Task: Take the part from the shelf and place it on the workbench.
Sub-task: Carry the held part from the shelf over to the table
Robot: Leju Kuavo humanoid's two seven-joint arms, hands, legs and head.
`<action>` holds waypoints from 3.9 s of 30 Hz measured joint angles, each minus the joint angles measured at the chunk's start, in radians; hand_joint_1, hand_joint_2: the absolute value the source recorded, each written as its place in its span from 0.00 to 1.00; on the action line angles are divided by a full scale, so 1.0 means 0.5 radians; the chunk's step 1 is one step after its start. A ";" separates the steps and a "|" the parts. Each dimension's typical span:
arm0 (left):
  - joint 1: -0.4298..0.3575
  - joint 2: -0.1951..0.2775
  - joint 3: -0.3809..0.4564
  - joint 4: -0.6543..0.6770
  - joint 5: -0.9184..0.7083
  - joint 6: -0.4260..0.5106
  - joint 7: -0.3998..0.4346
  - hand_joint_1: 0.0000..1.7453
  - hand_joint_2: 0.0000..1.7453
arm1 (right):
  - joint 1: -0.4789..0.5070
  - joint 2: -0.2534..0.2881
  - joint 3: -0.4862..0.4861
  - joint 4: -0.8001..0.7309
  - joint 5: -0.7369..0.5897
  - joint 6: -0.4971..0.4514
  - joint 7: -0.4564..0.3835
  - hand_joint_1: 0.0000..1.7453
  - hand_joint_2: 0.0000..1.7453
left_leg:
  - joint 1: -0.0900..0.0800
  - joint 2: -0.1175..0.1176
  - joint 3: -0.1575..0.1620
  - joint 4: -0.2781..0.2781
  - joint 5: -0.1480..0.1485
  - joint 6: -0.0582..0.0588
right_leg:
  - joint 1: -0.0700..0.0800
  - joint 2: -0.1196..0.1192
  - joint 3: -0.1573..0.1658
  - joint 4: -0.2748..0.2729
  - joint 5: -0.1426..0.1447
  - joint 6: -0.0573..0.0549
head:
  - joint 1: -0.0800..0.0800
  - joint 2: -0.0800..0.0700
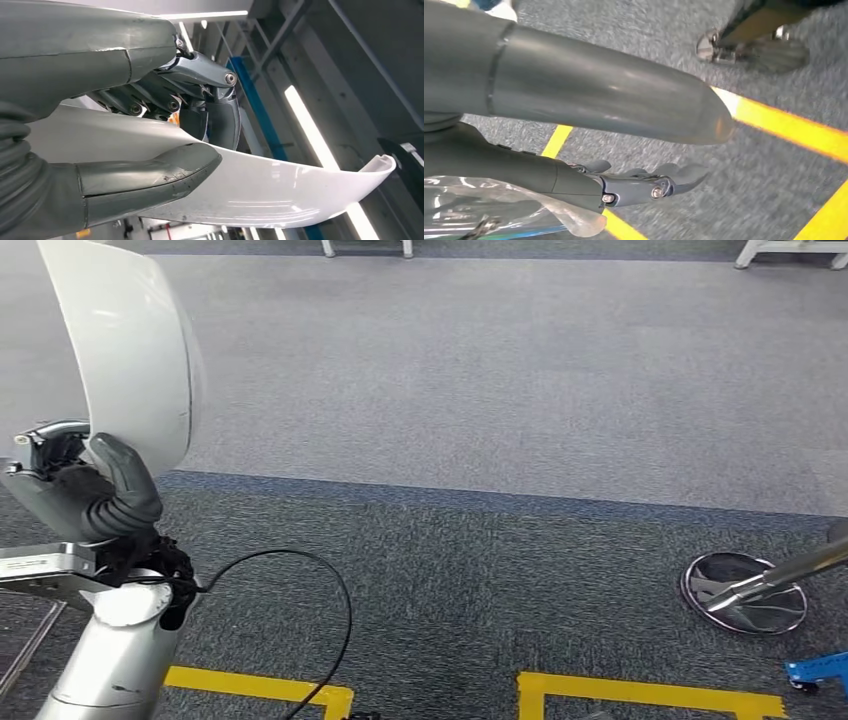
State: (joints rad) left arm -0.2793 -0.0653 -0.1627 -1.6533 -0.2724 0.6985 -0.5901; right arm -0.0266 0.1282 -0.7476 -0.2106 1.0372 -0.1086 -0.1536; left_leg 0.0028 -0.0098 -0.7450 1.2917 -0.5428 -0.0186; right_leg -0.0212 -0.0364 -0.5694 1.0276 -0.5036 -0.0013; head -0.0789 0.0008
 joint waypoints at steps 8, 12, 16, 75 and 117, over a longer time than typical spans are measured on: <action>-0.006 -0.001 0.006 -0.002 0.000 0.000 -0.004 1.00 1.00 | -0.008 0.001 0.001 0.000 0.001 0.001 -0.003 0.00 0.00 | -0.038 0.109 0.267 -0.531 0.190 0.076 | 0.014 -0.132 0.048 -0.007 -0.048 0.065 | 0.003 0.000; -0.016 -0.009 0.011 -0.005 -0.001 0.001 -0.010 1.00 1.00 | -0.009 0.001 0.001 0.000 0.001 0.002 -0.004 0.00 0.00 | -0.021 0.026 0.284 -0.557 0.202 0.117 | 0.007 0.038 -0.122 0.340 -0.229 0.082 | 0.026 0.000; -0.009 -0.012 0.012 -0.005 -0.001 0.000 -0.010 1.00 1.00 | 0.002 0.000 0.001 0.000 0.002 0.002 -0.004 0.00 0.00 | -0.023 -0.081 0.288 -0.551 0.200 0.121 | 0.005 0.075 -0.237 0.465 -0.168 0.083 | 0.029 0.000; 0.020 -0.021 0.037 -0.049 -0.060 0.000 -0.011 1.00 1.00 | 0.008 0.006 -0.031 -0.002 -0.021 0.011 -0.028 0.00 0.00 | -0.008 -0.039 0.277 -0.549 0.209 0.111 | 0.002 0.064 -0.215 0.521 -0.282 0.104 | 0.034 0.000; 0.095 -0.016 0.038 -0.063 -0.066 0.001 -0.038 1.00 1.00 | 0.004 -0.019 -0.175 -0.024 -0.069 -0.030 -0.072 0.00 0.00 | -0.007 -0.170 0.212 -0.443 0.158 0.029 | -0.019 0.136 0.017 -0.033 0.019 0.034 | 0.021 0.000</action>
State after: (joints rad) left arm -0.2318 -0.0733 -0.1437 -1.6848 -0.3056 0.6988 -0.6090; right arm -0.0247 0.1187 -0.8350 -0.2224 1.0026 -0.1236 -0.1898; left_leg -0.0007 -0.0946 -0.6388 1.0702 -0.4636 -0.0041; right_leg -0.0308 0.0314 -0.5609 1.0110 -0.4943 0.0157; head -0.0686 0.0008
